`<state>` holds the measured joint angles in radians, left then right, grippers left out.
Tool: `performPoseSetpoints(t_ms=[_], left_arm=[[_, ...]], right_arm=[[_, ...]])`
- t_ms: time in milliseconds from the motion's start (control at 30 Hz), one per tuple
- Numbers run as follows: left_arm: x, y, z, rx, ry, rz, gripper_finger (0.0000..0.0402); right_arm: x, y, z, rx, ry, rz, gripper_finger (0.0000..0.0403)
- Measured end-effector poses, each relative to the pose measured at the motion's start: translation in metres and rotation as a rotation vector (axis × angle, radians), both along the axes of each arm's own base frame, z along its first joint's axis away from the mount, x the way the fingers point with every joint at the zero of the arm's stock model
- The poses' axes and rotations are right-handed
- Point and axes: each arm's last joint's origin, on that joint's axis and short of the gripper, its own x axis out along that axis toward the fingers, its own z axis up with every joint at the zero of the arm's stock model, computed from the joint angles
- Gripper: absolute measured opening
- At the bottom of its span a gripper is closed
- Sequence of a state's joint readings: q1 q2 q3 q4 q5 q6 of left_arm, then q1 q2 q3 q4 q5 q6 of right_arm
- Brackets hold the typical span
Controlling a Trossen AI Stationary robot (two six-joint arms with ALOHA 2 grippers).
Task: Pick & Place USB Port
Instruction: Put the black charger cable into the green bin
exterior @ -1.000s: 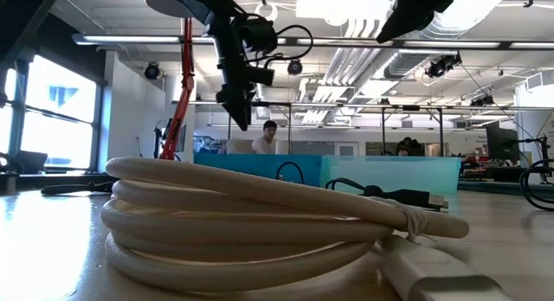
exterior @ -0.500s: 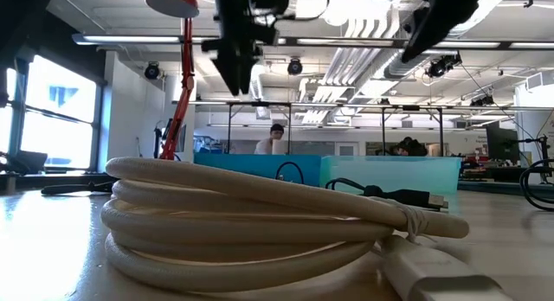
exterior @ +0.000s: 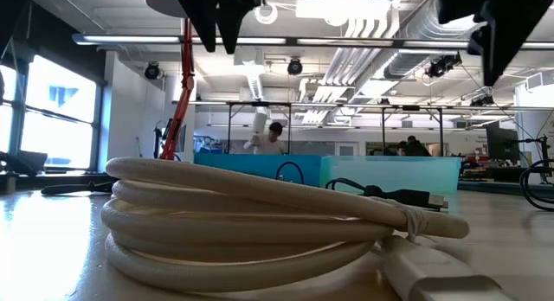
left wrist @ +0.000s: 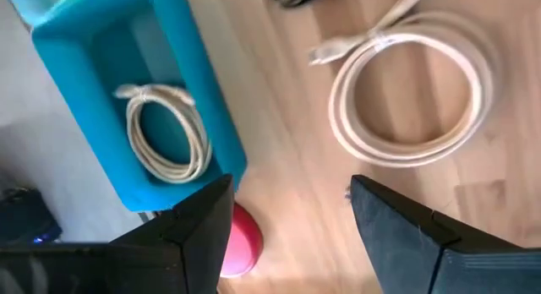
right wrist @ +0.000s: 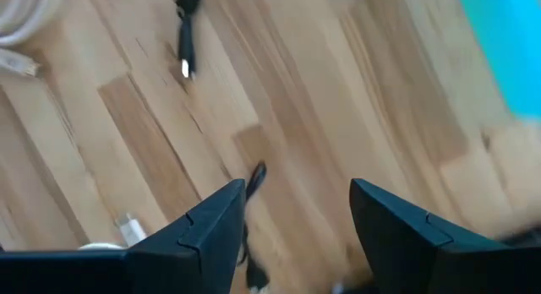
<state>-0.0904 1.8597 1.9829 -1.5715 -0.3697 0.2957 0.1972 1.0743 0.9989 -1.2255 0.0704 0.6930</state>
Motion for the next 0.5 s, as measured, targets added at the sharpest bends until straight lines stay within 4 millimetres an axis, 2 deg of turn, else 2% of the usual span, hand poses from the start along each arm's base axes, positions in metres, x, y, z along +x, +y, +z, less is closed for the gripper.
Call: performPoseSetpoints(t_ms=[233, 500], left_arm=[[-0.017, -0.059, 0.011, 0.074, -0.121, -0.007, 0.0234], [-0.048, -0.121, 0.023, 0.157, -0.302, -0.042, 0.0234]], right_arm=[[0.001, 0.021, -0.010, 0.017, 0.076, -0.036, 0.0206], [0.005, 0.044, -0.069, 0.065, 0.163, -0.045, 0.0206]])
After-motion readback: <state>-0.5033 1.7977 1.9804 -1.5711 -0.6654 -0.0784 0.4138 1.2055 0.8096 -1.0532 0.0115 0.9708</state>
